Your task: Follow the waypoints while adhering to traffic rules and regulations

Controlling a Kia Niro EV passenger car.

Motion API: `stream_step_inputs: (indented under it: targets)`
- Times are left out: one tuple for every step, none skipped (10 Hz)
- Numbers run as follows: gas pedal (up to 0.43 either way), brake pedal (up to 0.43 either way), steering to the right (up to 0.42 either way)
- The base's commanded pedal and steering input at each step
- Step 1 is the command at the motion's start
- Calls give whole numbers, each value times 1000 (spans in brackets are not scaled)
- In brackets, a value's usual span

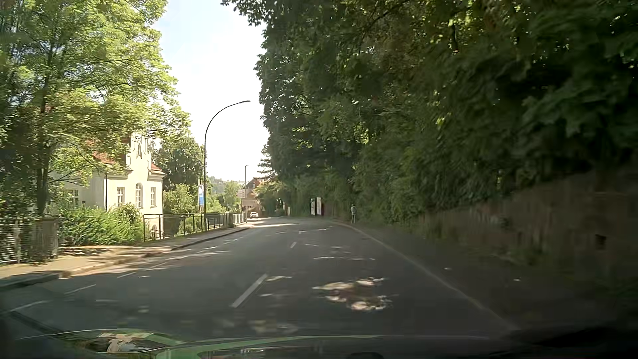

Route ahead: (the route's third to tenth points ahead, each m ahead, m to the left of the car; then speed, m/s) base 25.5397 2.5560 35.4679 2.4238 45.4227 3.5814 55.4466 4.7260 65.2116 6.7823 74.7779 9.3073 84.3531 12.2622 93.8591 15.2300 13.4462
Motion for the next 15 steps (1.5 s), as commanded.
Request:
stream_step_inputs:
  targets:
    - [28,0,-10]
    - [28,0,-10]
    - [28,0,-10]
    - [28,0,-10]
    - [28,0,-10]
    - [28,0,-10]
    - [28,0,-10]
    - [28,0,-11]
    - [28,0,-14]
    - [28,0,-15]
    - [28,0,-15]
    - [39,0,-15]
    - [39,0,-16]
    - [39,0,-15]
    - [39,0,-16]
